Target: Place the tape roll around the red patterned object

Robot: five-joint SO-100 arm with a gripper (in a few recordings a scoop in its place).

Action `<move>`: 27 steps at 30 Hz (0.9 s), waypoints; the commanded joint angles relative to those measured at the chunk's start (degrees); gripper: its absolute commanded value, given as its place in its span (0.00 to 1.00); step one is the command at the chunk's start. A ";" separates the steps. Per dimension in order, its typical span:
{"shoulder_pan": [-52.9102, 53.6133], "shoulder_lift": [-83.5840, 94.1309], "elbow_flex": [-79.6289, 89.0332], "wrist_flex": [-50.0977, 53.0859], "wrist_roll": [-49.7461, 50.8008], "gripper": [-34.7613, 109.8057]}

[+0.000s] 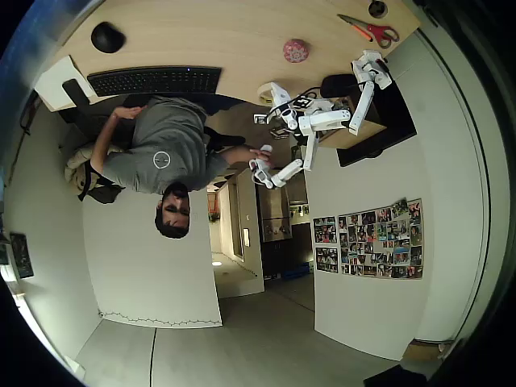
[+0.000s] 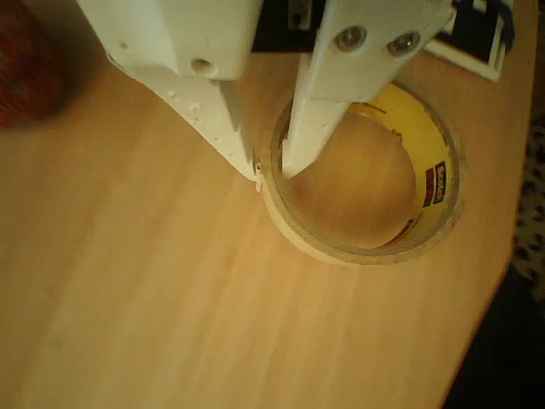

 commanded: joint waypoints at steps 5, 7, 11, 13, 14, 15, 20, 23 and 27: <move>2.20 18.63 2.20 11.16 -3.52 0.24; 4.13 24.79 9.58 11.16 -4.57 0.24; 8.70 38.50 24.52 8.61 -8.53 0.24; 11.16 47.64 35.68 3.78 -11.07 0.24; 12.48 52.12 41.75 0.70 -12.39 0.24; 13.80 56.07 47.02 -1.93 -13.45 0.24; 19.07 67.85 63.90 -9.93 -16.96 0.24; 21.97 69.26 66.97 -10.63 -17.23 0.24; 26.54 68.55 70.14 -11.43 -16.44 0.24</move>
